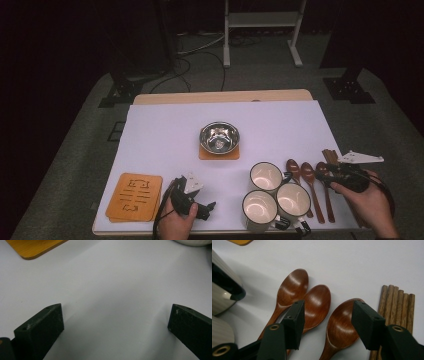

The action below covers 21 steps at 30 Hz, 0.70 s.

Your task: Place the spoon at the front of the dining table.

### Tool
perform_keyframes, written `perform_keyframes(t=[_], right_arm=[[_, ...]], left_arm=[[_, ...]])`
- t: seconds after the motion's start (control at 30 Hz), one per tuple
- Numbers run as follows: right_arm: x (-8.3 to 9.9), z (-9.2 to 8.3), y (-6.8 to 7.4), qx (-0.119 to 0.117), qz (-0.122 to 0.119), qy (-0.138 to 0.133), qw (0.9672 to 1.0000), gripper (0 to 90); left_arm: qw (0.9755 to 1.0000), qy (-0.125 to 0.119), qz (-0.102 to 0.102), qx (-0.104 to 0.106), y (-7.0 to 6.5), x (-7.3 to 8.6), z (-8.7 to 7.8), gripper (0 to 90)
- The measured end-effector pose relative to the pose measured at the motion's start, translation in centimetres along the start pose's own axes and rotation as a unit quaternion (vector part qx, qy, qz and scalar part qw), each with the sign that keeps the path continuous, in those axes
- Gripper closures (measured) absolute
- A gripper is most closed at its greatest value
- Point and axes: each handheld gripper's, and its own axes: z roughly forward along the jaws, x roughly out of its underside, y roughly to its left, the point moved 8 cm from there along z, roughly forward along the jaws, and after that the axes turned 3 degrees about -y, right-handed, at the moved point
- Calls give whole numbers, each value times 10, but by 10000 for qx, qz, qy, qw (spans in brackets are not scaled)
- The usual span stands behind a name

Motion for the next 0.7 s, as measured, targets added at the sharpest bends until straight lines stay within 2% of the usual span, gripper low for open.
perform_keyframes(t=[0.4,0.7], right_arm=[[15,-12,3,-4,104,74,9999,506],[25,-17,3,66,119,151,9998,510]], left_arm=[[10000,1,0,0,0,0,0,0],[10000,-13,-4,-3,0,0,0,0]])
